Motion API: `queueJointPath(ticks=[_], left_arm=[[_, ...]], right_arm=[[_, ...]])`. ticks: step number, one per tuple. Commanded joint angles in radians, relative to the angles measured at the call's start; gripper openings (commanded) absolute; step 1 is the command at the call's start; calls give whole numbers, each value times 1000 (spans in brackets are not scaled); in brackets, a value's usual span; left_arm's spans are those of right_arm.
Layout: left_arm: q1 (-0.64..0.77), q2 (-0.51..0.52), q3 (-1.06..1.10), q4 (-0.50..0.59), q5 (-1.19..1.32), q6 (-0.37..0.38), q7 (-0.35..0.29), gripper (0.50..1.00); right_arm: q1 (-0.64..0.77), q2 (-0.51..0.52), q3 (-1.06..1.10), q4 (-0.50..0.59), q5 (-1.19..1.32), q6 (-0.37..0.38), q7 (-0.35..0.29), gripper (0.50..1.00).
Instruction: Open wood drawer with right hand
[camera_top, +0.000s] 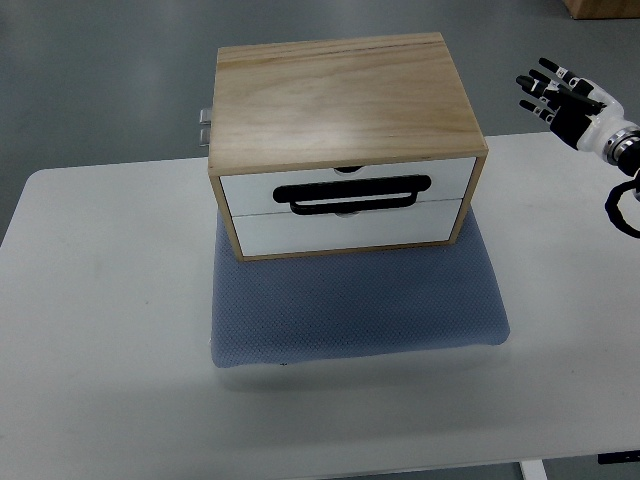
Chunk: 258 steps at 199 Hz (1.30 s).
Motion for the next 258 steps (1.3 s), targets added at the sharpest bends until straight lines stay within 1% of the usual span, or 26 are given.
queueJointPath(ticks=[1,258], left_arm=[[0,0,1,-3,0,0,0,1000],[0,0,0,8,-2,0,0,1000]], right_arm=[[-1,-1,0,0,2,0,1,946],[-3,-2,26,-2,14,1,1,946]])
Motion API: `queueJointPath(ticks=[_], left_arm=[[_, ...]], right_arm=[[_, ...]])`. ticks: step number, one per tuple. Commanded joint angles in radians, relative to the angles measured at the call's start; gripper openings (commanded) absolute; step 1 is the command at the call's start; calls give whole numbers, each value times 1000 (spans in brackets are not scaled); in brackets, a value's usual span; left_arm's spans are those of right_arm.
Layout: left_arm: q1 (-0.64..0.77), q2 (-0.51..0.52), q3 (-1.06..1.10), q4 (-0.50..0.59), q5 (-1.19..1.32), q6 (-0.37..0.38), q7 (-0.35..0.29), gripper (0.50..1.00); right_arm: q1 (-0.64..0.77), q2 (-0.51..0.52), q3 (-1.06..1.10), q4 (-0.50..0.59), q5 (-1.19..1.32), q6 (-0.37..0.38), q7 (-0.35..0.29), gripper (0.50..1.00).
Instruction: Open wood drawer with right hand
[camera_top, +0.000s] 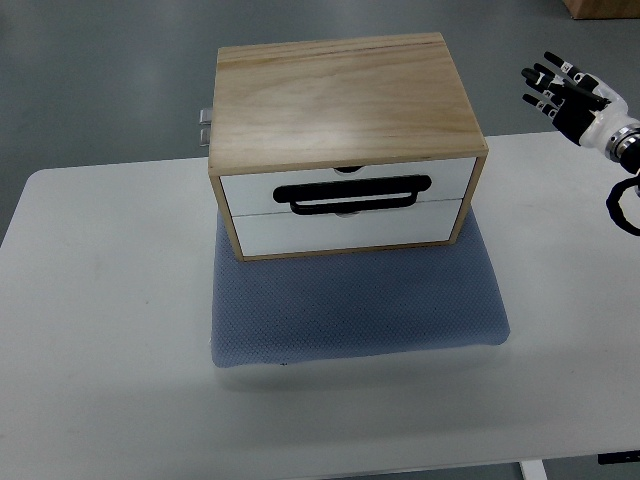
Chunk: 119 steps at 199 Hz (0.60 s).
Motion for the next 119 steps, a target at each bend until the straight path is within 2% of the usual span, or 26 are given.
queueJointPath(ticks=[1,119], left_arm=[[0,0,0,0,-1,0,0,1000],[0,0,0,0,-1,0,0,1000]], right_arm=[[-1,0,0,0,-1,-2,-2,946],[-8,0,5,0,-1,1,-2,946]])
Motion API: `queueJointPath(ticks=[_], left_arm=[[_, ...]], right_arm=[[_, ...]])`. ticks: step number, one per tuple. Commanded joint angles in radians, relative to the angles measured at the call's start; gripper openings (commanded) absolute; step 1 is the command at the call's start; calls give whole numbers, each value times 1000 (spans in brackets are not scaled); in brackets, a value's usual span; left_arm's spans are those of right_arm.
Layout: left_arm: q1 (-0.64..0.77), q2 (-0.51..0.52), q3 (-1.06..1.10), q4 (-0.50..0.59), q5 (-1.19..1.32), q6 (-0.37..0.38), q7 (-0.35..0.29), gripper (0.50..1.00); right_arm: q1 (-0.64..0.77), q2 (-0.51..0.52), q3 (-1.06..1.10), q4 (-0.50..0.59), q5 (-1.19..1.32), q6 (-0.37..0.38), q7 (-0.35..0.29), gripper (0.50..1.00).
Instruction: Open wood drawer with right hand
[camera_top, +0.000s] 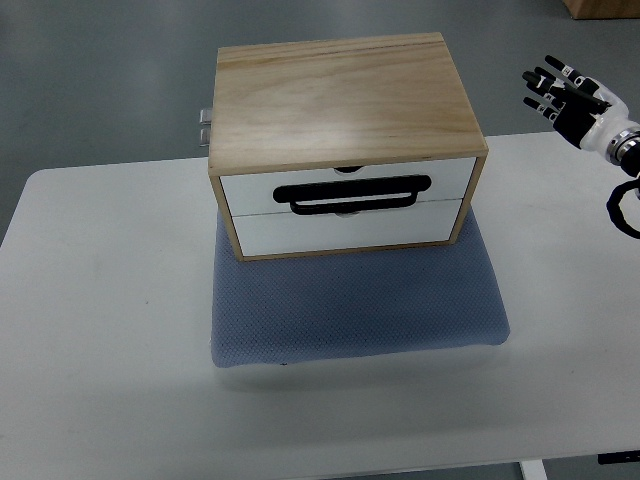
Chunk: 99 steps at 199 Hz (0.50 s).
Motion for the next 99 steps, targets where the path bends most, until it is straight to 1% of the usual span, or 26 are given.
queueJointPath(ticks=[1,36,59,70,99], left_arm=[[0,0,0,0,0,0,0,1000],[0,0,0,0,0,0,0,1000],[0,0,0,0,0,0,0,1000],[0,0,0,0,1,0,0,1000],[0,0,0,0,1,0,0,1000]], right_arm=[[0,0,-1,0,-2,2,0,946],[0,0,-3,0,-8,2,-2,946],[1,-2,-3,2,-11,20,-2,946],[3,-8,-3,3,-14,34,-2,946],[14,-34,-9,15,-15,37,-2,946]])
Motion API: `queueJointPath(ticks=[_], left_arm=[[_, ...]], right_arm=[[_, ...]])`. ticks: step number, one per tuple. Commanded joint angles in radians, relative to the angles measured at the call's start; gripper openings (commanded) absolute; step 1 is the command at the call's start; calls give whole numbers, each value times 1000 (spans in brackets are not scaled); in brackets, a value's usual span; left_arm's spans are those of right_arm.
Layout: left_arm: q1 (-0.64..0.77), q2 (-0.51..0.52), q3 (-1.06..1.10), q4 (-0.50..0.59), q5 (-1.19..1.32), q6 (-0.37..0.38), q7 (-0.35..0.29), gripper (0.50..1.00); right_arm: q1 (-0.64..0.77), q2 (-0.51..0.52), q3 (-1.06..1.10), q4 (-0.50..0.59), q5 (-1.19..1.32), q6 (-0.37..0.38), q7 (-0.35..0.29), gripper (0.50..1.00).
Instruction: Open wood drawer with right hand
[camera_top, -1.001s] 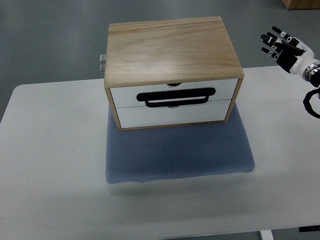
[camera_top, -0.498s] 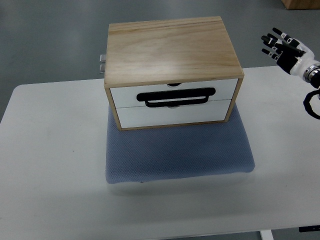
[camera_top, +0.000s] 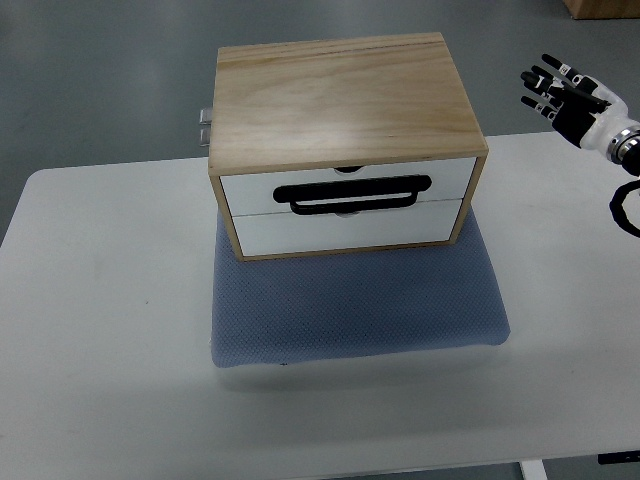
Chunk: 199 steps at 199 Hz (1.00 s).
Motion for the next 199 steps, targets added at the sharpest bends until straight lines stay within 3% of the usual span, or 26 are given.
queueJointPath(ticks=[1,94,156,199], left_arm=[[0,0,0,0,1,0,0,1000],[0,0,0,0,0,0,0,1000],[0,0,0,0,0,0,0,1000],[0,0,0,0,0,0,0,1000]], right_arm=[[7,-17,-5,7,-1,3,0,946],[108,-171,-125,119,-45,20,0,946],[260,-332,-283,317,-47,26,-2,946],[419,-433,-370,503,-139,125,-6,946]])
